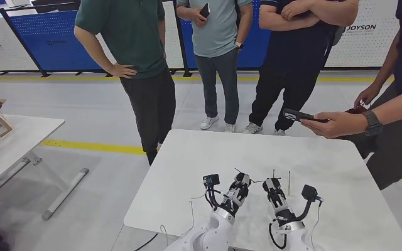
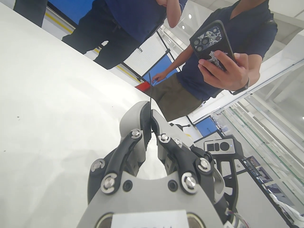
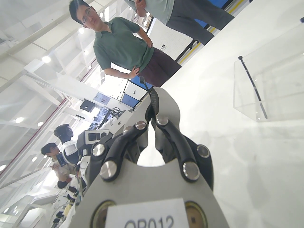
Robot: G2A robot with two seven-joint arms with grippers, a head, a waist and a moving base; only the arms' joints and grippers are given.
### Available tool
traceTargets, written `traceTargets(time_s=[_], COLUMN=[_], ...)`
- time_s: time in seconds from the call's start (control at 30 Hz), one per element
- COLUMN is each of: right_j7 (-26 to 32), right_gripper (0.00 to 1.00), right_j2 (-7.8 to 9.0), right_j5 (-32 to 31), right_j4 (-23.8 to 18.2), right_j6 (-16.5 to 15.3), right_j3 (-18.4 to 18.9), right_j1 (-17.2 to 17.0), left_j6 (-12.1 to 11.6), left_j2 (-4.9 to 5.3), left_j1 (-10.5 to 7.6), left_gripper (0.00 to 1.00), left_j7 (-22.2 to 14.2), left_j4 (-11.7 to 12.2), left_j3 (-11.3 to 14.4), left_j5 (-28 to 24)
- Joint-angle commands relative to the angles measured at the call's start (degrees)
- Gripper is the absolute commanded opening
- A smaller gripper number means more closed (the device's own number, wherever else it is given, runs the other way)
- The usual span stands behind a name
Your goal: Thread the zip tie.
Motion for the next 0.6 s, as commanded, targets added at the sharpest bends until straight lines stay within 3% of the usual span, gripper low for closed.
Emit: traceTargets(time_s=[0.0,0.57], right_j7=[0.43,2.10], right_gripper=[0.00,0.00], right_j2=[-0.02,-0.17], right_j5=[0.28,2.61], right_j4=[0.06,1.73], right_j6=[-0.50,-2.32], right_j3=[-0.04,0.46], right_j1=[0.11,1.26], left_j6=[-0.15,-0.33], left_j2=[-0.08,-0.83], left_j1=[0.10,0.01], left_gripper=[0.00,0.00], left_j7=[0.17,-0.42], left_j4=[-0.16,-0.03], left_j3=[-0.14,-0.51], left_j5=[-0.25,-0.53])
